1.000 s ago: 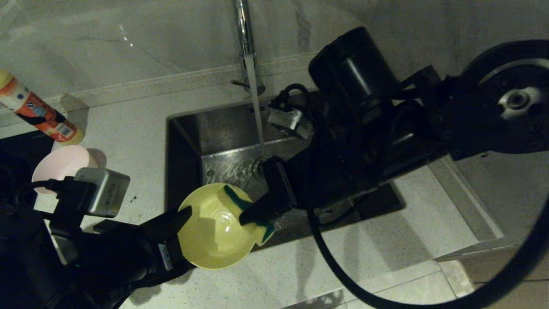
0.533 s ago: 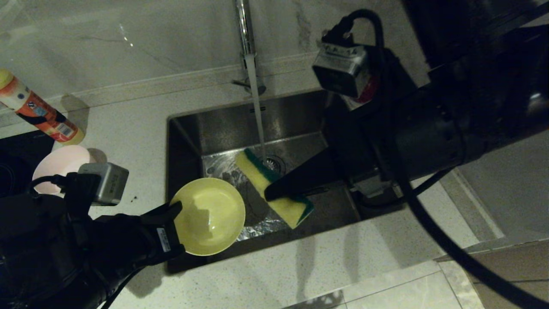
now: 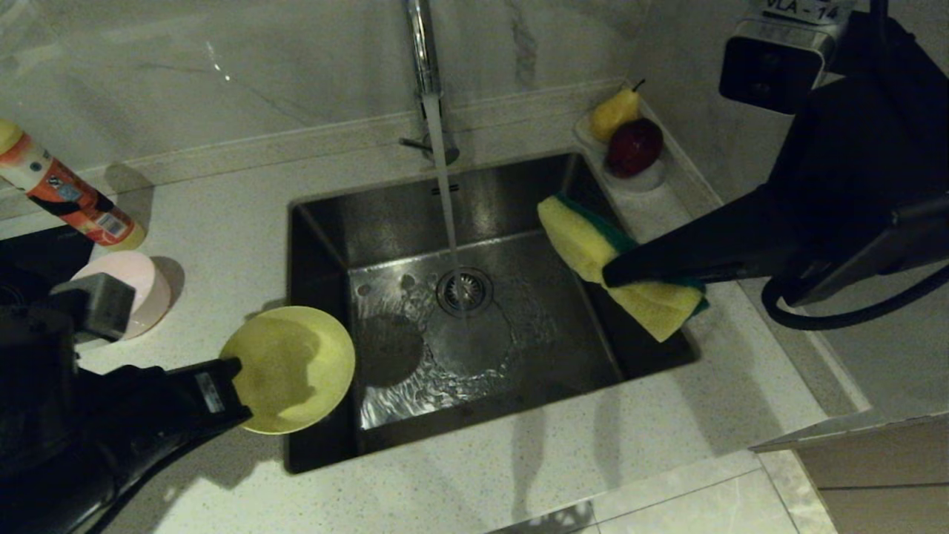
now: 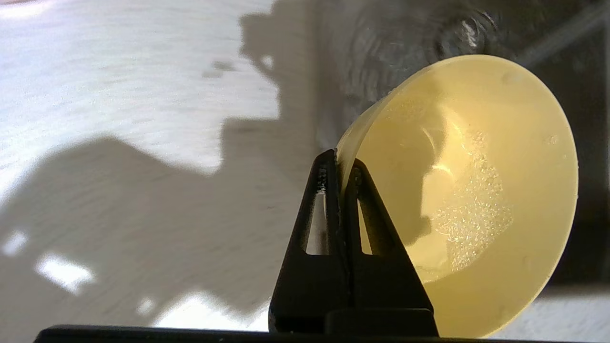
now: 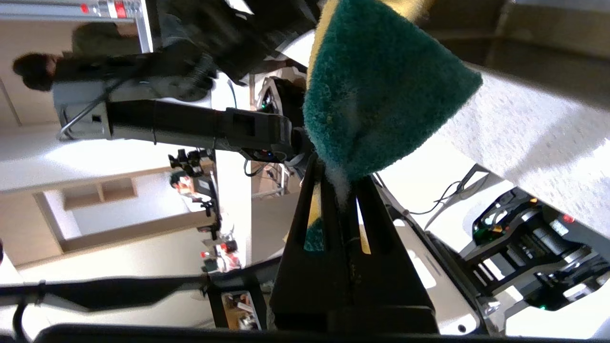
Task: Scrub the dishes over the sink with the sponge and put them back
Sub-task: Rinse the bowl
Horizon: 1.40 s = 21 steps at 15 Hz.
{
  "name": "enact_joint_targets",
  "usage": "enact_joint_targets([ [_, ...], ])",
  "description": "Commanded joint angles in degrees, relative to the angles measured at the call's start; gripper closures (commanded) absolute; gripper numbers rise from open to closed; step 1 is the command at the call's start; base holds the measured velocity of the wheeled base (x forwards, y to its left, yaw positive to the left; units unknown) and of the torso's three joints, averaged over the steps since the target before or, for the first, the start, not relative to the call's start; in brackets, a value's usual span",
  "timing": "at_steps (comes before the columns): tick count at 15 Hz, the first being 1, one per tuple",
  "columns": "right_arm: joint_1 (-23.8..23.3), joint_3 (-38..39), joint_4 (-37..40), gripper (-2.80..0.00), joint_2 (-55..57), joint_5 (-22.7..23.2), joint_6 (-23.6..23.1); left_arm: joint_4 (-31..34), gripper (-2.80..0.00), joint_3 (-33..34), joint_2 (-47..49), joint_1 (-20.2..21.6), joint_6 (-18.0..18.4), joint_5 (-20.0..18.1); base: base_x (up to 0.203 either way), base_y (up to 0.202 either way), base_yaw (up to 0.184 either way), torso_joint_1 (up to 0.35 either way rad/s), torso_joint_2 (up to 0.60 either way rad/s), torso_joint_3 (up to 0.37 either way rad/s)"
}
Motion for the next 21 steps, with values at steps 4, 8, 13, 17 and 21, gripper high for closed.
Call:
enact_joint_targets([
  [4,-5.3,11.6,-3.3,0.00,-3.6,3.5,-1.5,21.5,0.00,-8.0,-10.6,7.9,-6.4,-1.5,0.000,0.000,0.000,0.000,0.00,0.000],
  [8,-5.9,17.1,-5.4,0.00,-5.7,4.8,-2.0,30.4,0.00,-4.7,-16.4,10.1,-6.6,-1.4,0.000,0.000,0.000,0.000,0.00,0.000],
  [13,-6.2,18.9,-6.6,0.00,-5.9,5.8,-2.1,30.4,0.00,-2.6,-12.2,15.5,-10.1,-2.0,0.000,0.000,0.000,0.000,0.00,0.000],
  [17,-7.0,20.3,-10.8,0.00,-5.0,7.4,-2.1,26.9,0.00,-2.5,-3.8,16.4,-14.7,-3.2,0.000,0.000,0.000,0.000,0.00,0.000],
  [21,-7.1,20.9,-10.9,0.00,-4.5,7.9,-2.2,20.2,0.00,-2.5,2.9,18.3,-15.9,-3.6,0.000,0.000,0.000,0.000,0.00,0.000],
])
